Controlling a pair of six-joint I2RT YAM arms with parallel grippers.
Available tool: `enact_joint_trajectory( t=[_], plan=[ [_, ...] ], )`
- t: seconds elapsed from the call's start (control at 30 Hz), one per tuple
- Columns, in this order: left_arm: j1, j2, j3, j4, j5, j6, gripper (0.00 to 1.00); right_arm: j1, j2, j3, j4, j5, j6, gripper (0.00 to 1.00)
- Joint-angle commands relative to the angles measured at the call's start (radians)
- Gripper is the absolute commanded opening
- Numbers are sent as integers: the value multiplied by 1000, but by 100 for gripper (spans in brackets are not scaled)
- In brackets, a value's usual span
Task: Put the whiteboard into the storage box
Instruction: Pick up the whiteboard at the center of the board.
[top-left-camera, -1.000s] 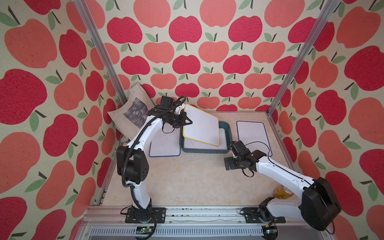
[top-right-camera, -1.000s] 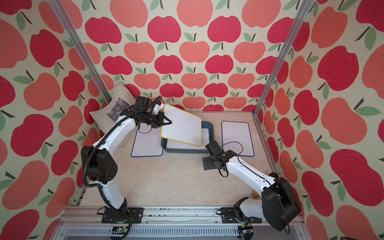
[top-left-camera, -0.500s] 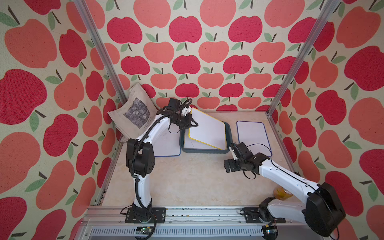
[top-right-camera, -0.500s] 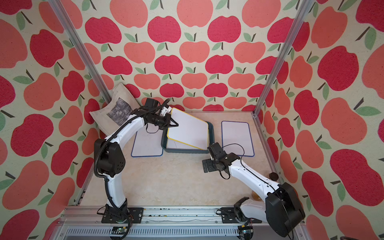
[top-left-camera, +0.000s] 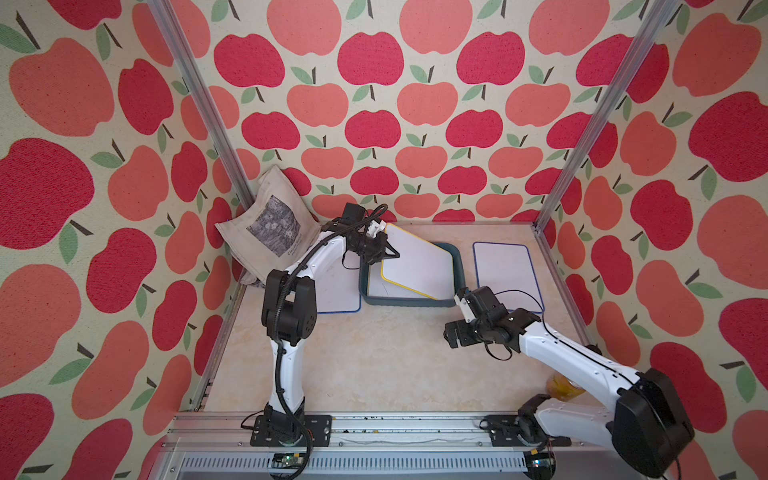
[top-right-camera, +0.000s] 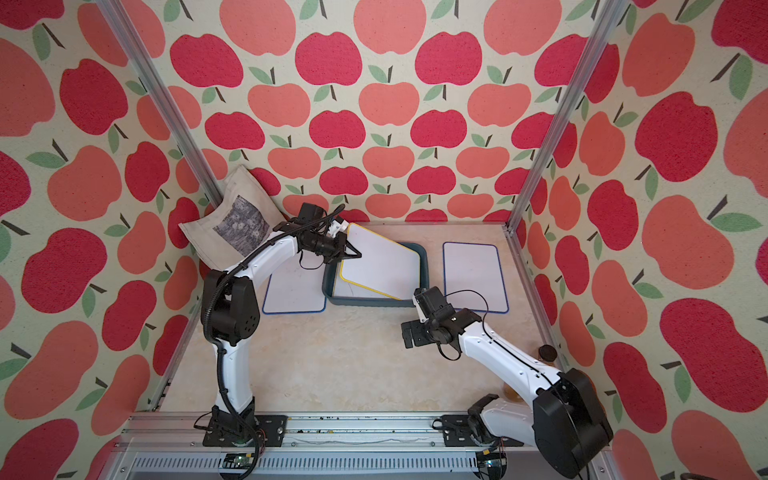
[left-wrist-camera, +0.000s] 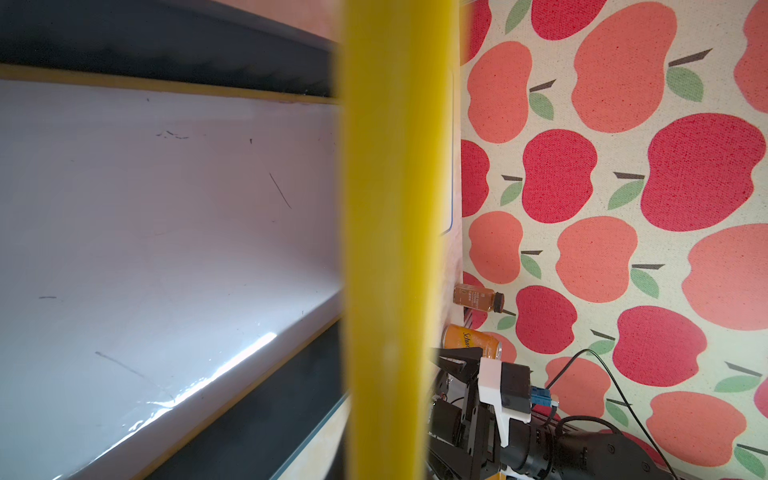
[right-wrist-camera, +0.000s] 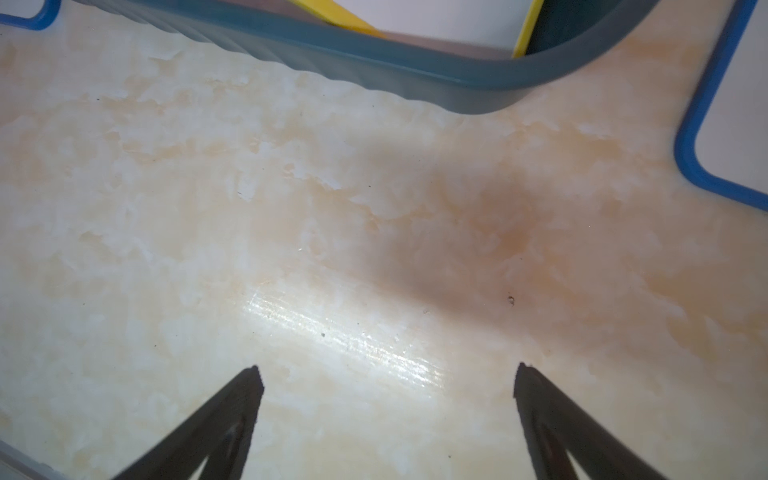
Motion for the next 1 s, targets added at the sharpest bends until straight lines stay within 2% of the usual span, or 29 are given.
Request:
enact_joint_trajectory(
  t=[0.0,0.4,0.97],
  plan=[
    [-10,35,38,7,28,-3,3,19,-8,-6,28,-53,-24,99],
    [-10,92,22,-37,6,27,10,95,63,41,54,-55,-6,99],
    [8,106,-22,-66,-44,47,20,106,78,49,68,-67,18,99]
  ],
)
